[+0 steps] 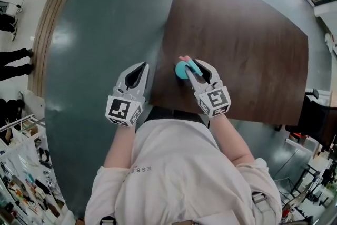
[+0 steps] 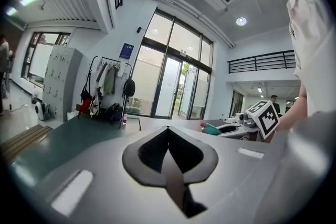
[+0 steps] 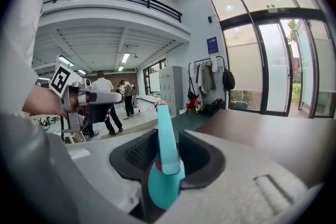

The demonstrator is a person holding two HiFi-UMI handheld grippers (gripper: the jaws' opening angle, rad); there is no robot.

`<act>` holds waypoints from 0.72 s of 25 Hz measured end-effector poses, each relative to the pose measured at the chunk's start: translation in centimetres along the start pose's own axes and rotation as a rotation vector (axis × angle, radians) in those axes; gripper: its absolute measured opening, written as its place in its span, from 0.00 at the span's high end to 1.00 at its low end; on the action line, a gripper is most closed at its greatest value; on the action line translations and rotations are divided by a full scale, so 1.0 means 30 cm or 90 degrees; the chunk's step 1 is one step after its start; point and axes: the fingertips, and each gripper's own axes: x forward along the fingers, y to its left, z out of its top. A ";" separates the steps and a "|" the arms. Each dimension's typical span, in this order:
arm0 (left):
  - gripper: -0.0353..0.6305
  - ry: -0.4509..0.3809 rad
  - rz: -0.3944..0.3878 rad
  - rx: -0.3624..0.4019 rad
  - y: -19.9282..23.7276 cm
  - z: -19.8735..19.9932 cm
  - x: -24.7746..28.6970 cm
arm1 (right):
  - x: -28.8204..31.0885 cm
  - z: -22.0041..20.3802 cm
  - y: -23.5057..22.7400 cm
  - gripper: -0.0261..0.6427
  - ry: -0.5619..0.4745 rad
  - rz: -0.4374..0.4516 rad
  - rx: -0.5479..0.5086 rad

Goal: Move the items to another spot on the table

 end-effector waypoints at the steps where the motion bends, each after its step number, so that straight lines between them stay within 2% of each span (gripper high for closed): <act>1: 0.92 -0.001 -0.005 0.001 0.002 0.006 -0.001 | -0.004 0.005 0.004 0.79 -0.003 -0.003 0.006; 5: 0.92 0.002 -0.047 0.012 -0.025 0.034 0.015 | -0.040 0.043 -0.002 0.80 -0.024 -0.031 0.023; 11: 0.92 0.015 -0.119 0.025 -0.139 0.042 0.048 | -0.148 0.046 -0.034 0.81 -0.039 -0.107 0.047; 18: 0.92 0.047 -0.284 0.064 -0.539 0.013 0.162 | -0.498 -0.039 -0.187 0.81 -0.072 -0.244 0.093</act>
